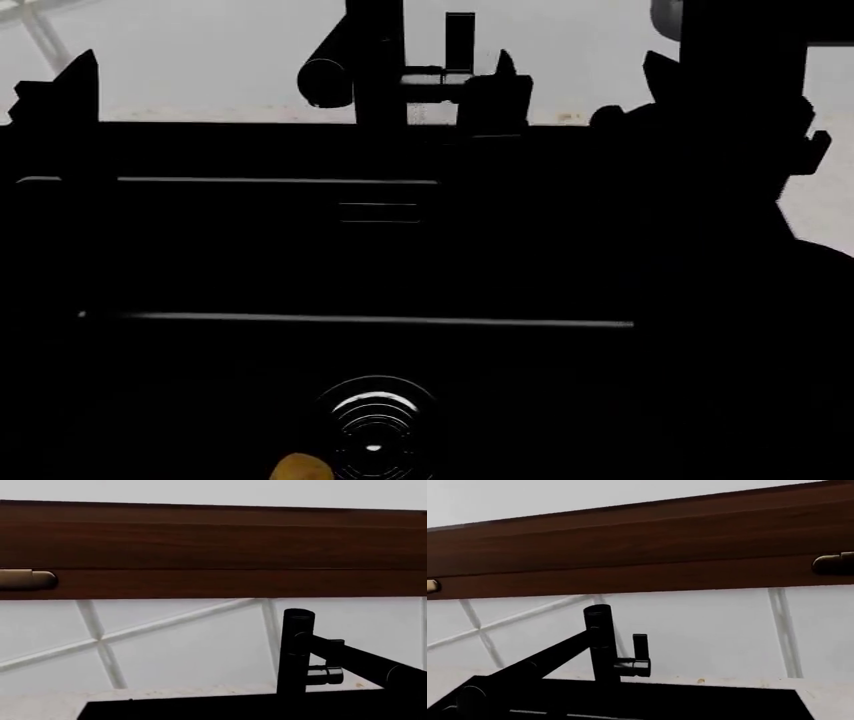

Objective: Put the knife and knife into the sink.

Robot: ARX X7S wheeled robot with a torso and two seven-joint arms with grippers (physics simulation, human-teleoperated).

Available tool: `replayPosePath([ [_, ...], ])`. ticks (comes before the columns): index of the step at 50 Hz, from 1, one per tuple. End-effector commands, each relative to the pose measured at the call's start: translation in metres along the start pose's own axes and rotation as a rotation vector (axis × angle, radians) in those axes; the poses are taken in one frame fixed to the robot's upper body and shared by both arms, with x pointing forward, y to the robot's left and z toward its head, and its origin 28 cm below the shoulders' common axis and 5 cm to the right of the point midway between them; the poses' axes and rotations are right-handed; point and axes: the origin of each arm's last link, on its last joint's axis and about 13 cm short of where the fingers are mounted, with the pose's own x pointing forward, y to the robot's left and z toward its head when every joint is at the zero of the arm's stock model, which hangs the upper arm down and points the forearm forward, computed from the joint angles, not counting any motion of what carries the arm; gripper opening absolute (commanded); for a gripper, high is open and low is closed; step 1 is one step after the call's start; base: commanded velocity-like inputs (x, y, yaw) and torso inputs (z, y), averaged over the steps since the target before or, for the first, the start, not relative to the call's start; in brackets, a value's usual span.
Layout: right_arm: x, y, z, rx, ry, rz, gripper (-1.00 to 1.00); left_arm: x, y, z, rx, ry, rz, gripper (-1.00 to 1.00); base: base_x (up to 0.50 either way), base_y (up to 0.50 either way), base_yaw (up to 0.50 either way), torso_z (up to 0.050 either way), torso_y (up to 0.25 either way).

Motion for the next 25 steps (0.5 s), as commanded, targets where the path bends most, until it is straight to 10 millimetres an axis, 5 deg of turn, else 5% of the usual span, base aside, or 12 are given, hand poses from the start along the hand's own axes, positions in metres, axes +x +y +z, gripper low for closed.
replayPosePath([
  [1, -0.033, -0.017, 0.01, -0.108, 0.015, -0.248, 1.0, 0.002, 0.005, -0.004, 0.0, 0.008, 0.017, 1.0, 0.0, 0.0, 0.0, 0.0, 0.0],
  [16, -0.107, -0.061, 0.019, -0.165, 0.032, -0.587, 1.0, 0.001, 0.008, -0.009, 0.022, 0.01, 0.035, 1.0, 0.0, 0.0, 0.0, 0.0, 0.0],
  [25, -0.134, -0.075, 0.021, -0.023, 0.063, -0.729, 1.0, 0.002, 0.008, -0.014, 0.025, 0.025, 0.038, 1.0, 0.0, 0.0, 0.0, 0.0, 0.0],
])
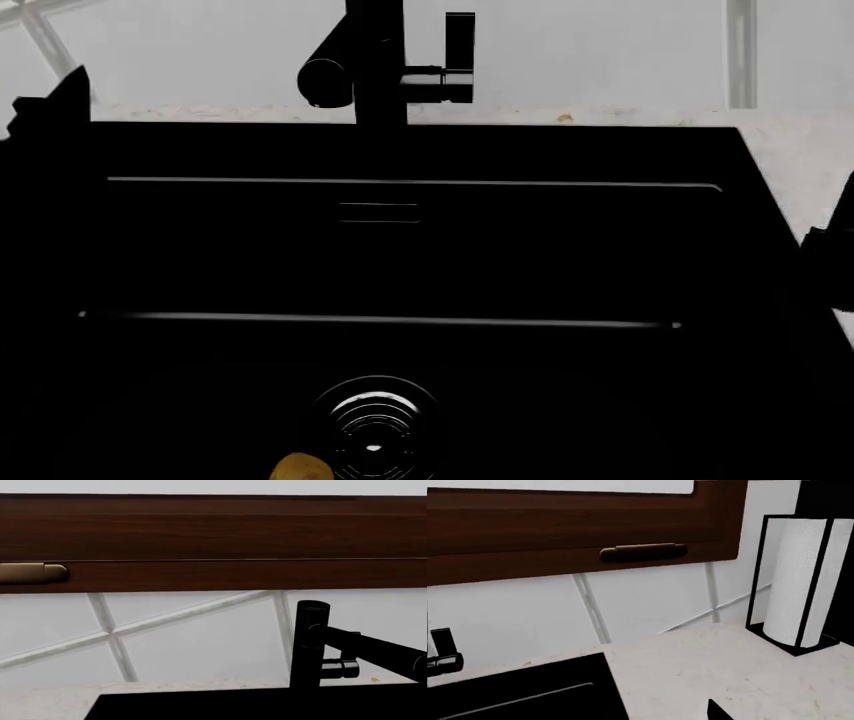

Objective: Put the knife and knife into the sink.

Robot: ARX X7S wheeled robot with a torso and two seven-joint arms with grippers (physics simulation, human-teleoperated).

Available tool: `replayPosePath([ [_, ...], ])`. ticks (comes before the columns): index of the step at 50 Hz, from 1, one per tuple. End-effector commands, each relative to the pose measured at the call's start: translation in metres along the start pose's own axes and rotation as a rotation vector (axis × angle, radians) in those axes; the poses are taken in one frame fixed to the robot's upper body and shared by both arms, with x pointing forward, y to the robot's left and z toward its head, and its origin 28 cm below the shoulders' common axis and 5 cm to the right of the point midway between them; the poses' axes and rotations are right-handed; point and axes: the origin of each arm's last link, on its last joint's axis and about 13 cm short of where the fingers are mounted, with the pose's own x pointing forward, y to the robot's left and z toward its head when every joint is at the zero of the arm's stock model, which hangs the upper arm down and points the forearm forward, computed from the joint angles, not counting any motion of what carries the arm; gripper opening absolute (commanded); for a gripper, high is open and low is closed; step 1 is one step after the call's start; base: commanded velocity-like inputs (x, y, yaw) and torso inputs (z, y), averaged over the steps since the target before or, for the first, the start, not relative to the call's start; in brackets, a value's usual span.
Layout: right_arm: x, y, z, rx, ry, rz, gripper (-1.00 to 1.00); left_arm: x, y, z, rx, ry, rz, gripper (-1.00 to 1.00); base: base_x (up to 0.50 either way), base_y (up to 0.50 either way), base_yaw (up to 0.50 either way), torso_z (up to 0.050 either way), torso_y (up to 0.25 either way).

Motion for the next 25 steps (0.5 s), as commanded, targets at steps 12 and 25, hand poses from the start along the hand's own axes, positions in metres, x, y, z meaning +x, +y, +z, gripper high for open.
replayPosePath([
  [12, -0.045, -0.07, -0.007, -0.004, 0.152, -0.286, 1.0, 0.0, 0.004, -0.01, 0.007, 0.026, 0.022, 1.0, 0.0, 0.0, 0.0, 0.0, 0.0],
  [25, -0.044, -0.078, -0.028, 0.002, 0.242, -0.353, 1.0, 0.002, 0.006, -0.016, 0.0, 0.038, 0.033, 1.0, 0.0, 0.0, 0.0, 0.0, 0.0],
])
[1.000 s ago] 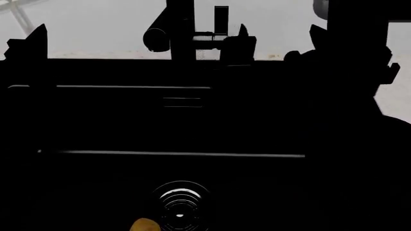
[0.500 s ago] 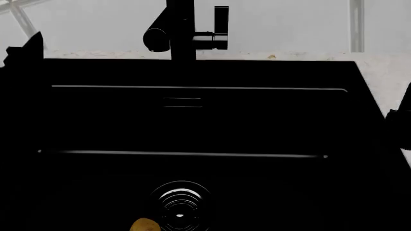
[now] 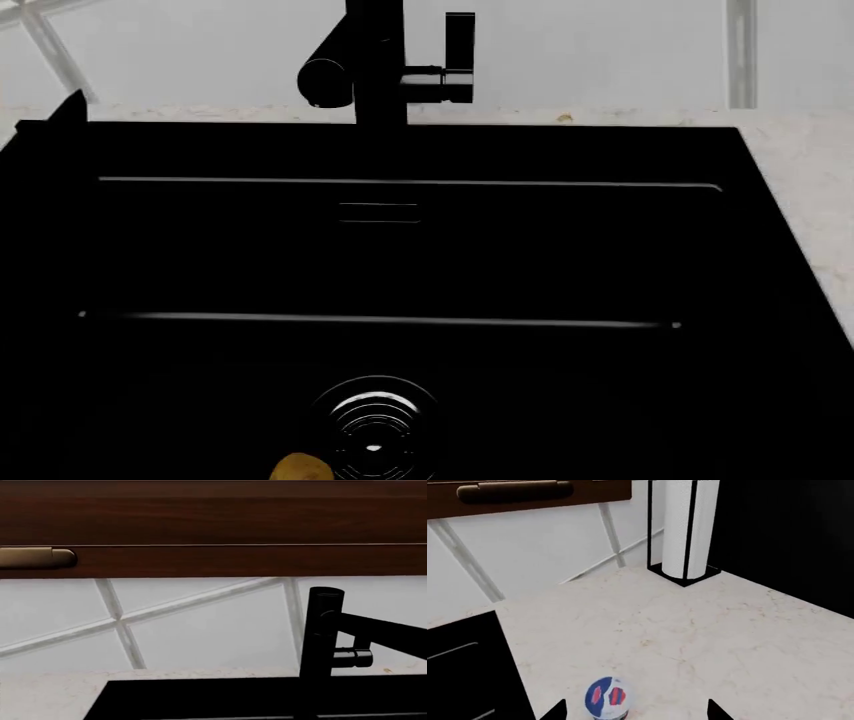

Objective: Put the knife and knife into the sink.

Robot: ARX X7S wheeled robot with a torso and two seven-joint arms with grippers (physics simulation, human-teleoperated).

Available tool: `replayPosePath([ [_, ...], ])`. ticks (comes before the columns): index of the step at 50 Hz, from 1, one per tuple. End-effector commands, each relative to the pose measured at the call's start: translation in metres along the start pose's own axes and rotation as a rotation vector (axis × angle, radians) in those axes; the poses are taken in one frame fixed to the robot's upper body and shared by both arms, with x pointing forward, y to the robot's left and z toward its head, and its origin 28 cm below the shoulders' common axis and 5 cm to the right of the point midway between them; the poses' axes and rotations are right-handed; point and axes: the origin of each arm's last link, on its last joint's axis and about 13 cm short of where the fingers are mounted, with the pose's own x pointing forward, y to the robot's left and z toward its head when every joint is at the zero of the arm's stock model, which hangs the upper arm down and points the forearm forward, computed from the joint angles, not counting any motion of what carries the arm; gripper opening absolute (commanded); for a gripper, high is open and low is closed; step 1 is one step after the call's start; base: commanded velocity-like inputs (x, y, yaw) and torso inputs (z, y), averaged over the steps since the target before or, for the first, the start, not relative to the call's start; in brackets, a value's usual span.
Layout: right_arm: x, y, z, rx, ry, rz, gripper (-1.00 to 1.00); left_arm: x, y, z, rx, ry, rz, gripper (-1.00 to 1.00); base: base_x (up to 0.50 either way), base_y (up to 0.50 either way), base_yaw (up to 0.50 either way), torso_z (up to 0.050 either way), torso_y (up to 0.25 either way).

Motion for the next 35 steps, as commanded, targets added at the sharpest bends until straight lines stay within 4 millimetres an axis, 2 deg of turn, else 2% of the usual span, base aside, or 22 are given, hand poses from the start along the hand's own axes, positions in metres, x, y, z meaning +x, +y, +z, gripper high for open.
replayPosePath([
  [1, 0.0, -0.01, -0.012, -0.014, 0.069, -0.06, 1.0, 0.002, 0.002, -0.004, -0.003, 0.008, 0.007, 1.0, 0.0, 0.0, 0.0, 0.0, 0.0],
  [10, -0.004, -0.01, -0.023, -0.019, 0.138, -0.019, 1.0, 0.003, 0.002, -0.005, -0.01, 0.007, 0.008, 1.0, 0.0, 0.0, 0.0, 0.0, 0.0],
  [35, -0.017, -0.02, -0.054, -0.062, 0.253, -0.045, 1.0, 0.005, 0.001, -0.006, -0.007, 0.01, -0.002, 1.0, 0.0, 0.0, 0.0, 0.0, 0.0],
])
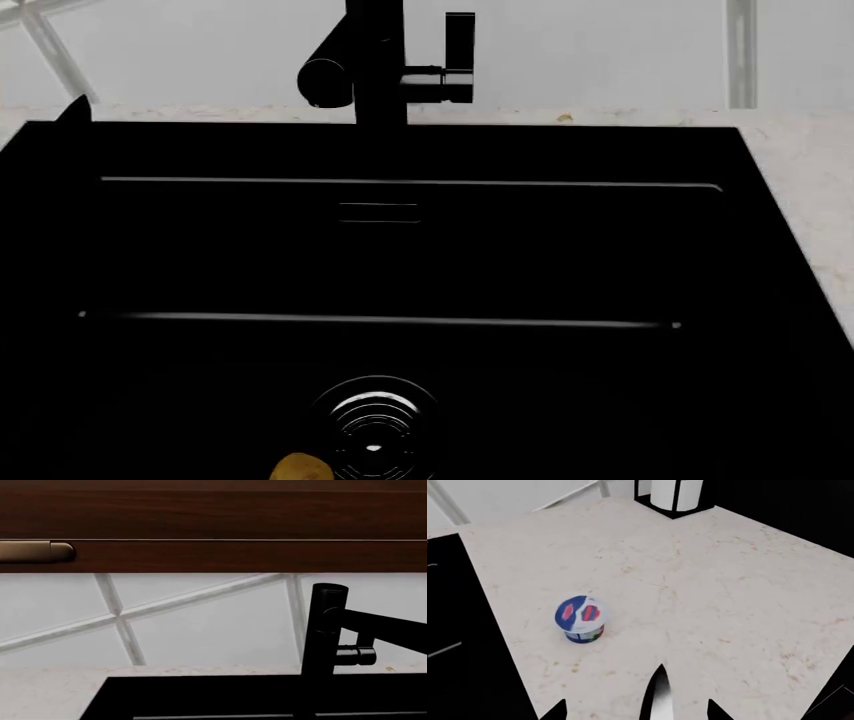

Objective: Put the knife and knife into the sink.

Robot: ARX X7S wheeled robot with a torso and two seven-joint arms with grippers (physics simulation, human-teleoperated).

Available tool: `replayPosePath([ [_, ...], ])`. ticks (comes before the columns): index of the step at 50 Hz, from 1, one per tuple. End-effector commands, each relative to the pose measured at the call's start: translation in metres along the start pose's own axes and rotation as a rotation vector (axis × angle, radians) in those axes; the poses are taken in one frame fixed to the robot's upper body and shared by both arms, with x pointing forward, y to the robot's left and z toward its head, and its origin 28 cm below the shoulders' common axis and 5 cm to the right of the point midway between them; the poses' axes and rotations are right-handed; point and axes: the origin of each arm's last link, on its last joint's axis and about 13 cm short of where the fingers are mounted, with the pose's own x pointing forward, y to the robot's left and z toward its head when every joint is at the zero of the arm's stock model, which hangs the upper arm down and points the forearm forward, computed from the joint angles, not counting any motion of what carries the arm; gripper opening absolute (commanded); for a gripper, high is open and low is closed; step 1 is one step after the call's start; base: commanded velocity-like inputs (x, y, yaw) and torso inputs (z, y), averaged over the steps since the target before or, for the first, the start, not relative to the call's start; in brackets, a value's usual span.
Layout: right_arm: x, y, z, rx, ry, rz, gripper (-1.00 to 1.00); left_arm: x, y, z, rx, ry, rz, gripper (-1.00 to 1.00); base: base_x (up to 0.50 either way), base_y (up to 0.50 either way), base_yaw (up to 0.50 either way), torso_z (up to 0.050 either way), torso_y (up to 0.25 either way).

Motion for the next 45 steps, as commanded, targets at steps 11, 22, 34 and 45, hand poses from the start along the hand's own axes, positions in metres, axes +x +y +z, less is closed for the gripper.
replayPosePath([
  [11, -0.002, -0.002, -0.023, -0.053, 0.106, -0.015, 1.0, 0.0, 0.001, -0.003, -0.007, 0.007, -0.003, 1.0, 0.0, 0.0, 0.0, 0.0, 0.0],
  [22, 0.001, -0.001, -0.036, -0.073, 0.146, -0.02, 1.0, 0.003, 0.001, -0.007, -0.005, 0.016, -0.003, 1.0, 0.0, 0.0, 0.0, 0.0, 0.0],
  [34, 0.002, -0.007, -0.05, -0.07, 0.18, -0.021, 1.0, 0.005, 0.0, -0.01, -0.005, 0.023, -0.006, 1.0, 0.0, 0.0, 0.0, 0.0, 0.0],
  [45, 0.009, -0.012, -0.065, -0.077, 0.213, -0.021, 1.0, 0.006, 0.0, -0.01, -0.003, 0.027, -0.007, 1.0, 0.0, 0.0, 0.0, 0.0, 0.0],
])
